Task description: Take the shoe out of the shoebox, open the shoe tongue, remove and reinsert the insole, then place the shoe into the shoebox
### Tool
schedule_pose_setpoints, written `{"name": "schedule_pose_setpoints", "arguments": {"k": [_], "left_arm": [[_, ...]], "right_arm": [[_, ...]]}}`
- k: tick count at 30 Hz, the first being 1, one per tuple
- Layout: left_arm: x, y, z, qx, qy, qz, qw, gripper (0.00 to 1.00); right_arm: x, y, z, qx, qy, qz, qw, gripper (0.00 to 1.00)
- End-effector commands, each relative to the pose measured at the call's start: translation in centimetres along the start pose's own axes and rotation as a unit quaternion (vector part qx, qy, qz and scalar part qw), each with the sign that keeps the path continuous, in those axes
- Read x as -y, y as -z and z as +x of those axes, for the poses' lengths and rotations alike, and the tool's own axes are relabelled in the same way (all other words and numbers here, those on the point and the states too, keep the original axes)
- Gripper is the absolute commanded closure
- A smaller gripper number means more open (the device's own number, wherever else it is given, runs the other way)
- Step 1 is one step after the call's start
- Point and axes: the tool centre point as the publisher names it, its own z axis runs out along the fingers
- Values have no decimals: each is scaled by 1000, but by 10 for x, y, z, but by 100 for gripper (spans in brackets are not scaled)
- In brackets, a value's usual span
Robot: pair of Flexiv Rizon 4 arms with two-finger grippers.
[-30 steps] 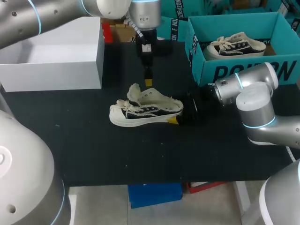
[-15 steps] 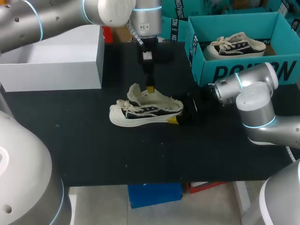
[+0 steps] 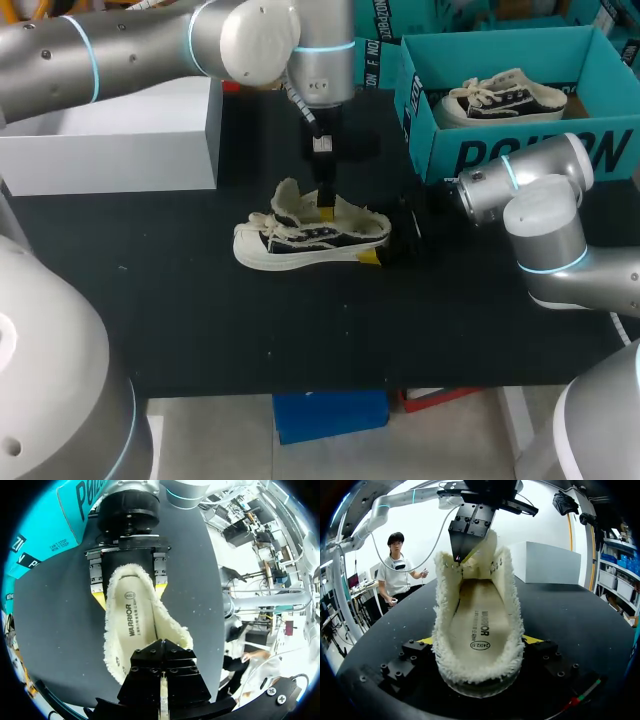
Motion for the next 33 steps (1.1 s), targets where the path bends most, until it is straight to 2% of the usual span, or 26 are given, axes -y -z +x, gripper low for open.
{"name": "schedule_pose_setpoints", "arguments": {"k": [1, 9, 17, 22, 33], "left_arm": [[-5, -12, -4, -1, 1, 9, 1000, 100], [-9, -27, -6, -19, 5, 28, 999, 100], [-5, -44, 0, -34, 2, 31, 999, 100], [-4, -52, 3, -36, 5, 22, 999, 100], [-2, -60, 4, -6, 28, -2, 1000, 100]], "right_arm": [[3, -1, -1, 0, -1, 1, 1000, 100], [3, -1, -1, 0, -1, 1, 1000, 100], [3, -1, -1, 0, -1, 1, 1000, 100], [3, -1, -1, 0, -1, 1, 1000, 100], [3, -1, -1, 0, -1, 1, 1000, 100]]}}
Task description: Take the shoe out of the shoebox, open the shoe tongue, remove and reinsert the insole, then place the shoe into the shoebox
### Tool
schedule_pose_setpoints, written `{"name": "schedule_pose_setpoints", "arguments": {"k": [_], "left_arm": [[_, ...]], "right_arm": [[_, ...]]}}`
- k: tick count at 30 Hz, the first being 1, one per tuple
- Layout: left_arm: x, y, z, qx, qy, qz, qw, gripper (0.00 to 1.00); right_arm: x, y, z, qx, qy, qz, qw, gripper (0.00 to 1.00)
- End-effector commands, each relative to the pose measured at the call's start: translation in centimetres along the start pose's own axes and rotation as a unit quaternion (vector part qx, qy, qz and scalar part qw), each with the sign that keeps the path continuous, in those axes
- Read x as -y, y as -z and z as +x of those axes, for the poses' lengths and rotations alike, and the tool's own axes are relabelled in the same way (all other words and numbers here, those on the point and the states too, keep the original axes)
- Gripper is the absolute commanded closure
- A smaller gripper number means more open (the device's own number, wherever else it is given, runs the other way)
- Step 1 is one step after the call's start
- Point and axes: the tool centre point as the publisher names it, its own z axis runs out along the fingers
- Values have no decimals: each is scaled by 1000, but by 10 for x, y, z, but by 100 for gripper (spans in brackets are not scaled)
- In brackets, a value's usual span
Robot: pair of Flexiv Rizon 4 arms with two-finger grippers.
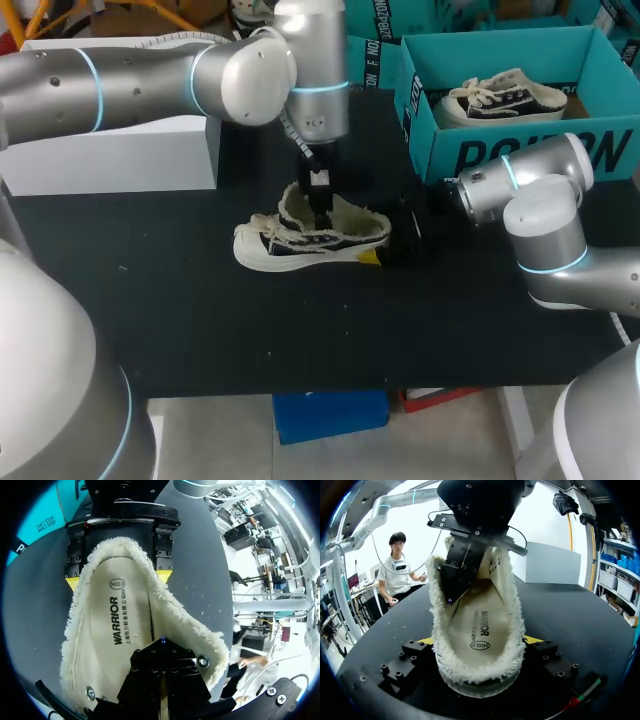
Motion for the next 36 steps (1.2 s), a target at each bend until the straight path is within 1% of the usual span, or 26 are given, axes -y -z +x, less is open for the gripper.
{"name": "schedule_pose_setpoints", "arguments": {"k": [1, 3, 14, 19, 24, 31, 36], "left_arm": [[3, -6, 4, 14, 5, -7, 1000, 100], [3, -8, 4, 21, 8, -13, 1000, 100], [-2, -20, -8, 31, 18, -16, 999, 100], [-4, -24, -12, 27, 21, -13, 999, 100], [-1, -30, -13, 27, 21, -9, 999, 100], [-2, -38, -18, 31, 30, -16, 999, 100], [-4, -48, -24, 34, 39, -26, 998, 100]], "right_arm": [[3, -1, -1, 0, -1, 1, 1000, 100], [3, -1, -1, 0, -1, 1, 1000, 100], [3, -1, -1, 0, -1, 1, 1000, 100], [3, -1, -1, 0, -1, 1, 1000, 100], [3, -1, -1, 0, -1, 1, 1000, 100], [3, -1, -1, 0, -1, 1, 1000, 100], [3, -1, -1, 0, -1, 1, 1000, 100]]}}
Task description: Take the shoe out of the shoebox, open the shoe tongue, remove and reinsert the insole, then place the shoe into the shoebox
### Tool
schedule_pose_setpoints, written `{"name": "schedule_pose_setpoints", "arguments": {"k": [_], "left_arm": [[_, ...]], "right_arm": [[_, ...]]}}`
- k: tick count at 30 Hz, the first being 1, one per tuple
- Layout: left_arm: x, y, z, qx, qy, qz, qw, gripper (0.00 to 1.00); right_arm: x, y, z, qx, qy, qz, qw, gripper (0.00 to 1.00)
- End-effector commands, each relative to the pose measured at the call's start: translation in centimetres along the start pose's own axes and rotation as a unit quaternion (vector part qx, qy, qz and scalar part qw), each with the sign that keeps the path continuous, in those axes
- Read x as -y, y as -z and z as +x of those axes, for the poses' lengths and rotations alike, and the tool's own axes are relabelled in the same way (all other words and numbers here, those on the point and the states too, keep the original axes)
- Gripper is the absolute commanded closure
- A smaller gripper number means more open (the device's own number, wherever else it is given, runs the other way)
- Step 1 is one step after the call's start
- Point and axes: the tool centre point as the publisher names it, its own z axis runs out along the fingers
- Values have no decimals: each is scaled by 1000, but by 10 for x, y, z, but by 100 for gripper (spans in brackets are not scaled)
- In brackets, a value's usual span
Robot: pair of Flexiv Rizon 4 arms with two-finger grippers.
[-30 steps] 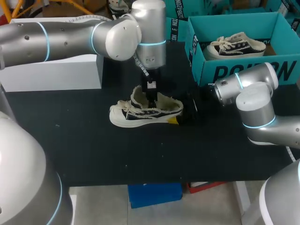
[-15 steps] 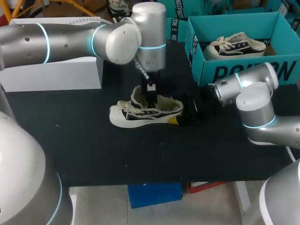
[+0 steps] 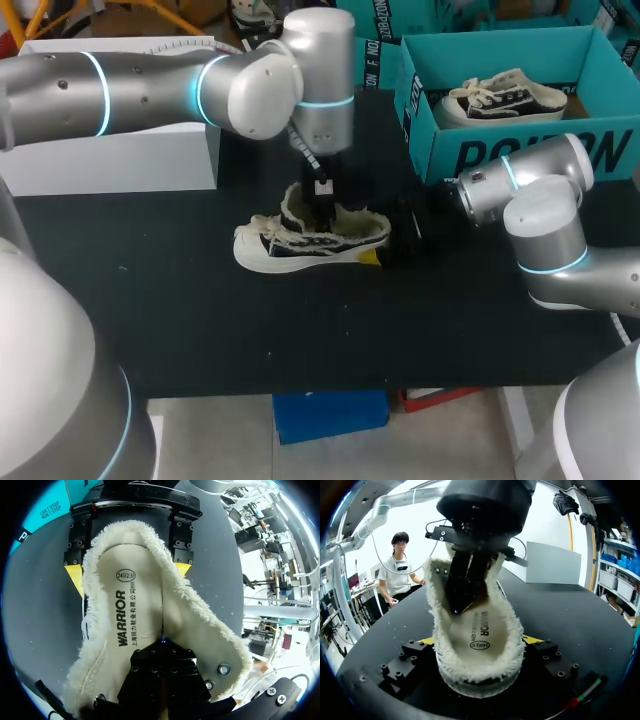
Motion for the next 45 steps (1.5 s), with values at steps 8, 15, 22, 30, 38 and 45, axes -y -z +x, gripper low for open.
{"name": "schedule_pose_setpoints", "arguments": {"k": [8, 15, 22, 30, 38, 45], "left_arm": [[1, -44, -11, -5, 8, -11, 1000, 100], [1, -40, -13, 0, -2, -4, 1000, 96], [2, -39, -14, 4, -9, -5, 1000, 79], [-1, -38, -16, 13, -8, -7, 1000, 71], [-5, -30, -17, 29, -3, -5, 1000, 68], [-9, -25, -16, 59, 8, -22, 998, 66]], "right_arm": [[3, -1, -2, 0, -1, 1, 1000, 100], [3, -1, -2, 0, -1, 1, 1000, 100], [3, -1, -2, 0, -1, 1, 1000, 100], [3, -1, -2, 0, -1, 1, 1000, 100], [3, -1, -2, 0, -1, 1, 1000, 100], [3, -1, -2, 0, -1, 1, 1000, 100]]}}
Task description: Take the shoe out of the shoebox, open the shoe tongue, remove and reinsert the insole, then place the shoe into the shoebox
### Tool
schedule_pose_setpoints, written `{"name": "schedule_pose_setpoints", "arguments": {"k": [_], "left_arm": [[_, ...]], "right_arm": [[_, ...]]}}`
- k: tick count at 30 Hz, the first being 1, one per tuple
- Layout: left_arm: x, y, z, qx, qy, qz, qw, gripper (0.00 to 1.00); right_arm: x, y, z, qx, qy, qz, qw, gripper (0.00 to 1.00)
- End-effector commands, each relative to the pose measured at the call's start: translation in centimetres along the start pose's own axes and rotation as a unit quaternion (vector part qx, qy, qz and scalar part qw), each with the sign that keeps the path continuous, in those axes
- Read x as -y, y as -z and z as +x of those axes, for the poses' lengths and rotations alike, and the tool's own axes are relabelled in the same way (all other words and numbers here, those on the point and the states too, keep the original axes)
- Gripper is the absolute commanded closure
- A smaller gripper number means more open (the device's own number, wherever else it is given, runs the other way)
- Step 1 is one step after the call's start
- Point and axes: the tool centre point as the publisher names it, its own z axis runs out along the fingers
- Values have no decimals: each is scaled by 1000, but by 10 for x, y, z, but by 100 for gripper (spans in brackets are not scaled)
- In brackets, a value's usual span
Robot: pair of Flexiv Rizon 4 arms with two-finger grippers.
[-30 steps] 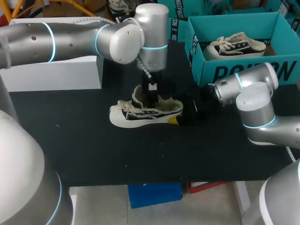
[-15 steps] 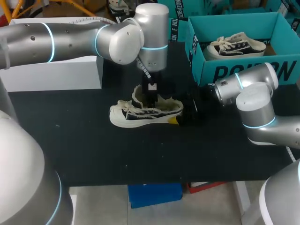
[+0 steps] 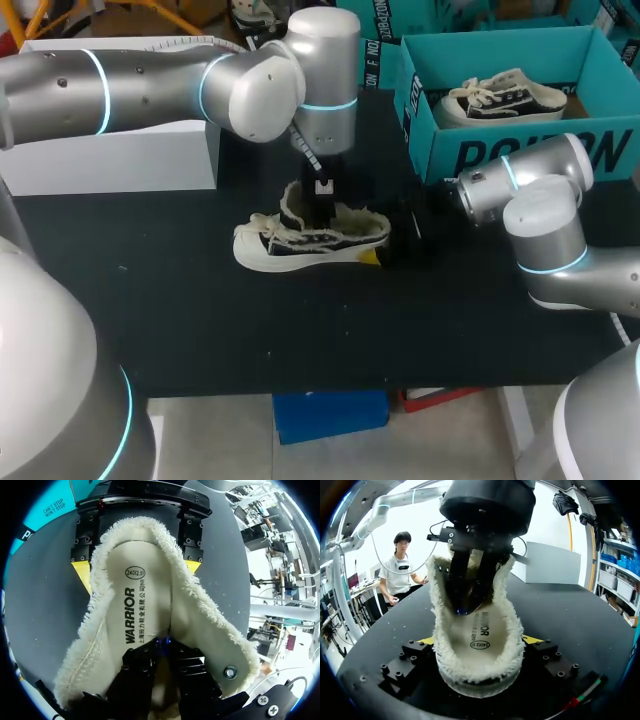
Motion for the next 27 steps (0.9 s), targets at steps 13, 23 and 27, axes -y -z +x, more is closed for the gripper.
{"name": "schedule_pose_setpoints", "arguments": {"k": [13, 23, 27], "left_arm": [[-9, -43, 3, 131, 24, -147, 980, 65], [-27, -38, -16, 217, -2, -212, 953, 67], [-33, -42, -21, 254, -10, -220, 942, 70]], "right_arm": [[3, -1, -1, 0, -1, 1, 1000, 100], [3, -1, -1, 0, -1, 1, 1000, 100], [3, -1, -1, 0, -1, 1, 1000, 100]]}}
